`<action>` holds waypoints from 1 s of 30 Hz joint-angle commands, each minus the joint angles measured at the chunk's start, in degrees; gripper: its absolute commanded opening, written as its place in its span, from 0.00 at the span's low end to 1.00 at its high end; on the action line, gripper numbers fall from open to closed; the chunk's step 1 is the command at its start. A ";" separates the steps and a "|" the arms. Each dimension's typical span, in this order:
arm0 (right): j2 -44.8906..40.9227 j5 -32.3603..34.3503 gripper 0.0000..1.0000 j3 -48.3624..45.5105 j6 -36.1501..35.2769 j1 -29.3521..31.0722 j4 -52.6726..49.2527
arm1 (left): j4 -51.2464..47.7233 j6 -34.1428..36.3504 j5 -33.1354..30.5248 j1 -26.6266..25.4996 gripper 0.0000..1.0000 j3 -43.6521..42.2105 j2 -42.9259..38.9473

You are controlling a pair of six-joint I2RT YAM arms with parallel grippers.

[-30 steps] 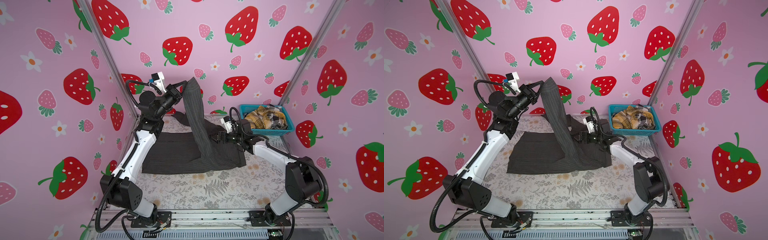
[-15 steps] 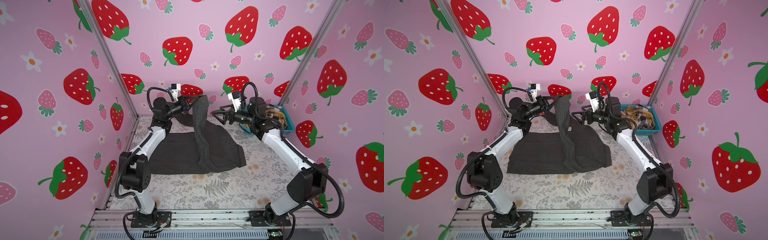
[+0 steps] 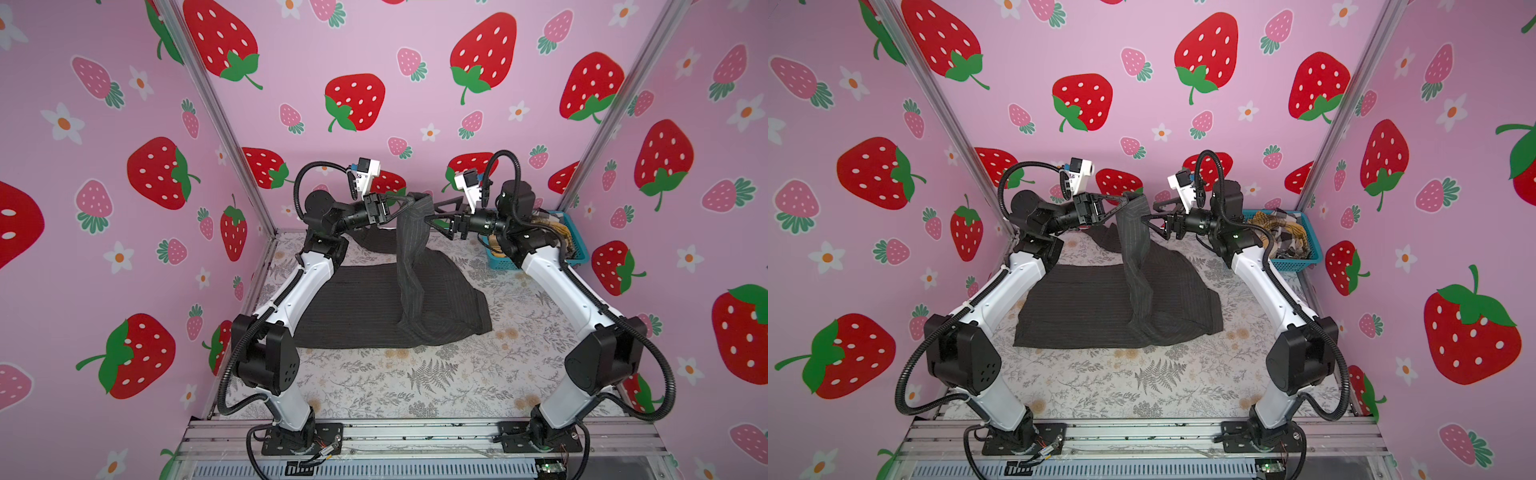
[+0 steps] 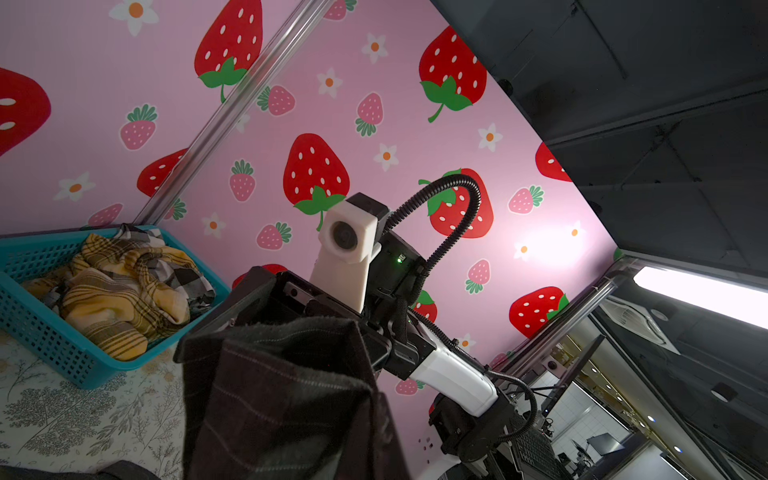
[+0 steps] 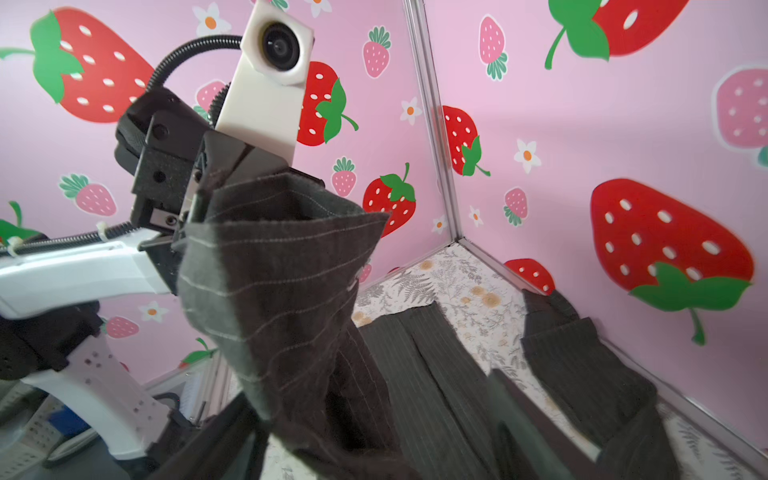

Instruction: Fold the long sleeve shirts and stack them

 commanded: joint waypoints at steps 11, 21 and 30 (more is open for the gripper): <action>-1.88 -0.88 0.00 -0.72 -1.80 4.07 -0.01 | -15.80 11.60 -2.39 0.18 0.00 0.88 -1.97; -3.90 58.88 0.00 -10.41 -20.24 15.08 -8.59 | -64.56 16.66 -42.24 0.32 0.83 2.02 -11.10; -3.55 69.28 0.00 -19.33 -27.85 24.35 0.97 | -74.68 6.44 -54.35 -3.39 0.73 -11.18 -19.22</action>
